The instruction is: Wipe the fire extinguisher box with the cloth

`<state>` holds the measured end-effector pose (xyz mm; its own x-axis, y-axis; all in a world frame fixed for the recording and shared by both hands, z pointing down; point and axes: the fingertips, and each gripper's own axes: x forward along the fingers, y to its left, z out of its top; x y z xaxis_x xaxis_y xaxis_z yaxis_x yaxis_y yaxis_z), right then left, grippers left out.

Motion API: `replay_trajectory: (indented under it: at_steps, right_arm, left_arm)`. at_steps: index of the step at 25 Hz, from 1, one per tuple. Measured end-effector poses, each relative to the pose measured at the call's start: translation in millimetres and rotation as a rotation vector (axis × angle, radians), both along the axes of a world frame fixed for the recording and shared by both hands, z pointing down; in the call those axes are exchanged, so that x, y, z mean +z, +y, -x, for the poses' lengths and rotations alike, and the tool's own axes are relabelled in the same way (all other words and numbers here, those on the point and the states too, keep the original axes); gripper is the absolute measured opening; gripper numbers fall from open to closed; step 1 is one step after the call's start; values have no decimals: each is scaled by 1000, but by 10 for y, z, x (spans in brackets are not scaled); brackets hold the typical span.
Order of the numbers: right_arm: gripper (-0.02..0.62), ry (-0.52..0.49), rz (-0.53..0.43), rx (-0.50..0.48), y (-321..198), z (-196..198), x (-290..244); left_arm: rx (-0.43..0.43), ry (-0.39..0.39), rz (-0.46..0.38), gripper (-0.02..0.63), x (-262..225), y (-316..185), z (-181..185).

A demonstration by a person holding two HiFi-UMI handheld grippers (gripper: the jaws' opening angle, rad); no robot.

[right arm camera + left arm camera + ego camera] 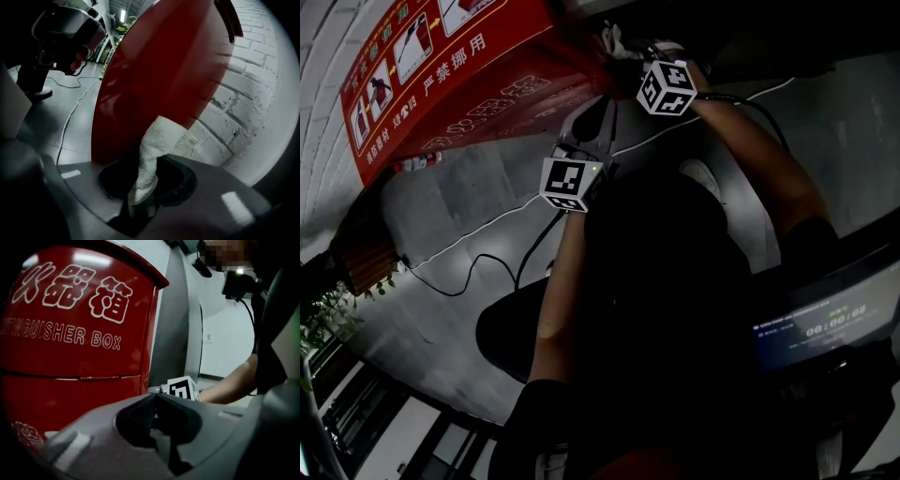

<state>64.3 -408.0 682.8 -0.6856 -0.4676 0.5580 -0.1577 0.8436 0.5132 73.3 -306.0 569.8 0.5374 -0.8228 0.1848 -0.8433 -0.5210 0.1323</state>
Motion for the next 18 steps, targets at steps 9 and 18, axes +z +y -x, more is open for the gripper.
replay_trajectory:
  at_steps: [9, 18]
  right_arm:
    - [87, 73, 102, 15, 106, -31, 562]
    - [87, 147, 171, 17, 231, -52, 997]
  left_arm:
    - [-1, 6, 34, 0, 250, -93, -13]
    - [11, -16, 75, 0, 550, -172, -105]
